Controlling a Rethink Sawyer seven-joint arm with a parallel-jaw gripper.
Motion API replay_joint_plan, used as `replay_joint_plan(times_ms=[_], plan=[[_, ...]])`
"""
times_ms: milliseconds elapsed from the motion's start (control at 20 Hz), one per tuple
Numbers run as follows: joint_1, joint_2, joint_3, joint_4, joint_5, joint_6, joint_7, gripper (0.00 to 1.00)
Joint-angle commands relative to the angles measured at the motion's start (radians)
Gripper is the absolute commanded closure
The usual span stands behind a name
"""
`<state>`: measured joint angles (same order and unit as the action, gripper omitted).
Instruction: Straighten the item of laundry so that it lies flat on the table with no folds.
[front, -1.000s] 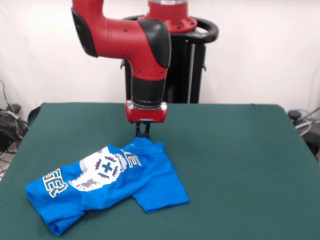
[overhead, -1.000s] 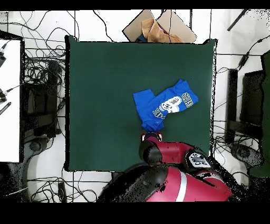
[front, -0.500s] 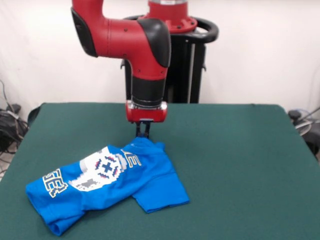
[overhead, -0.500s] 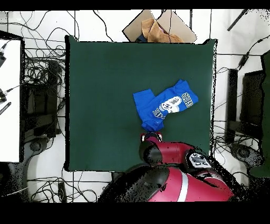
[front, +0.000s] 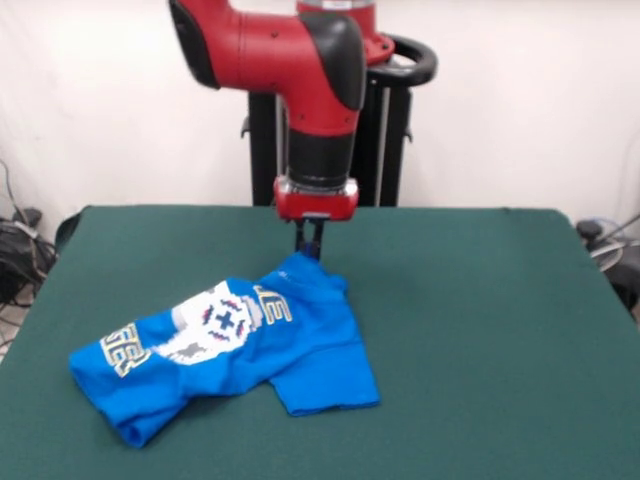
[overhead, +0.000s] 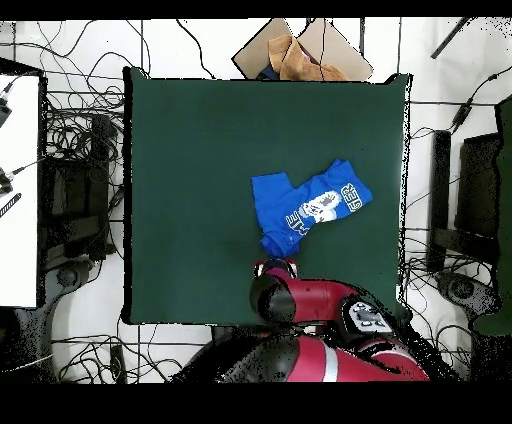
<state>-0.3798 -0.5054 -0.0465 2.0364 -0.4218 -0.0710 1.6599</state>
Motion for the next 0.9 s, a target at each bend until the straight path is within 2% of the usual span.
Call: replay_joint_plan(times_ms=[50, 200, 350, 600, 700, 900], plan=[[0.041, -0.173, 0.079, 0.19, 0.167, 0.27, 0.229, 1.0], [0.039, -0.224, 0.115, 0.225, 0.224, 0.331, 0.22, 1.0], [0.034, -0.203, 0.175, 0.22, 0.286, 0.389, 0.209, 1.0], [0.087, -0.207, 0.227, 0.21, 0.415, 0.484, 0.247, 1.0], [0.129, -0.245, 0.203, 0.191, 0.445, 0.543, 0.256, 1.0], [0.194, -0.324, 0.118, 0.083, 0.449, 0.74, 0.223, 1.0]])
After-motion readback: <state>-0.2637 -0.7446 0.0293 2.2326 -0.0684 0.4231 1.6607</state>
